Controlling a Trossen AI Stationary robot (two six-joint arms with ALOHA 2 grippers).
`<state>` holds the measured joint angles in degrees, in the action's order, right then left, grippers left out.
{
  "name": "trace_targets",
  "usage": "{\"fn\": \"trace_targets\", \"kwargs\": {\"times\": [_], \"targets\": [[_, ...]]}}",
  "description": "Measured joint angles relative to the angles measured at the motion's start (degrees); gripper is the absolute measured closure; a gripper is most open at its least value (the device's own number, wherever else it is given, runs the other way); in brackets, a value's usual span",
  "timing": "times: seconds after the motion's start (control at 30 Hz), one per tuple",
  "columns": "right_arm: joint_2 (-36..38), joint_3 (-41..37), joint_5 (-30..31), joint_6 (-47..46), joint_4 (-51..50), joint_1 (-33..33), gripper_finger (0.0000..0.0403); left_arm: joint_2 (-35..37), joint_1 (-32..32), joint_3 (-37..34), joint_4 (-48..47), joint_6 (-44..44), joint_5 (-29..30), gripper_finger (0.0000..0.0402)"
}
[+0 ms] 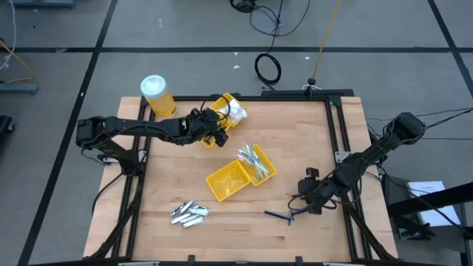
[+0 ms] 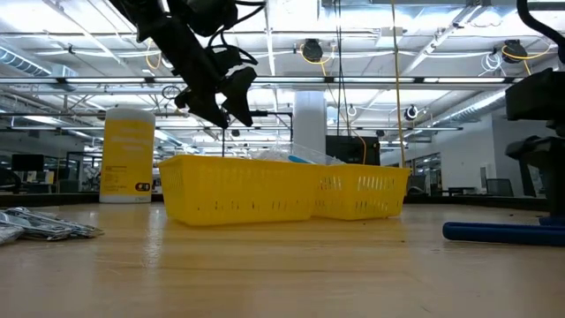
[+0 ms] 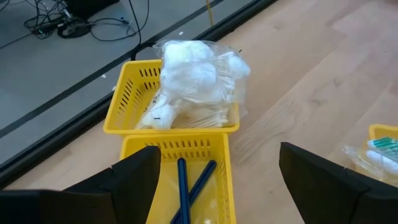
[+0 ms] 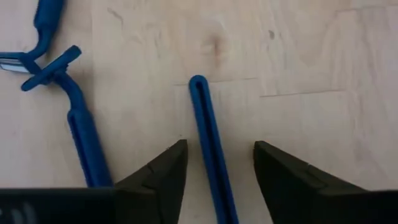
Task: Pick & Place Travel size toiletries
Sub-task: Put the blue razor into the bottom left yellow basket
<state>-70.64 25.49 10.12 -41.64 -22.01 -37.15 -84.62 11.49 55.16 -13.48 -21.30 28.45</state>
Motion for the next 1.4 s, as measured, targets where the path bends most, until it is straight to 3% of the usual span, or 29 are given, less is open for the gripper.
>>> {"fn": "trace_targets", "kwargs": {"times": [0.37,0.7,0.83,1.0,1.07,1.23,1.4], "targets": [[-0.1,-1.06,-1.19,2.75,-1.84,0.02,0.0383,0.0,0.0,0.0,-0.37,-0.86,-0.07,0.0085],[4.42,1.43,4.44,7.98,-2.67,0.44,0.0386,0.0,-0.3,0.0,0.08,-3.31,-0.49,0.0085],[10.54,3.83,14.62,16.11,0.01,0.52,0.0386,0.0,-0.48,-0.06,1.1,-3.24,-2.04,0.0089],[16.29,3.64,24.36,34.75,13.75,3.72,0.0386,-0.26,-1.3,-0.09,7.26,-1.39,-5.98,0.0099],[17.39,3.03,23.99,42.92,22.02,6.13,0.0386,-0.6,-2.06,-0.09,10.98,-0.1,-8.12,0.0103],[16.75,-0.64,15.82,57.4,43.63,14.25,0.0386,-3.12,-5.03,-0.04,23.32,5.44,-13.69,0.011],[14.34,-5.17,-0.62,60.94,67.7,23.44,0.0386,-7.71,-8.68,-0.03,36.56,12.88,-18.45,0.0119]]}}
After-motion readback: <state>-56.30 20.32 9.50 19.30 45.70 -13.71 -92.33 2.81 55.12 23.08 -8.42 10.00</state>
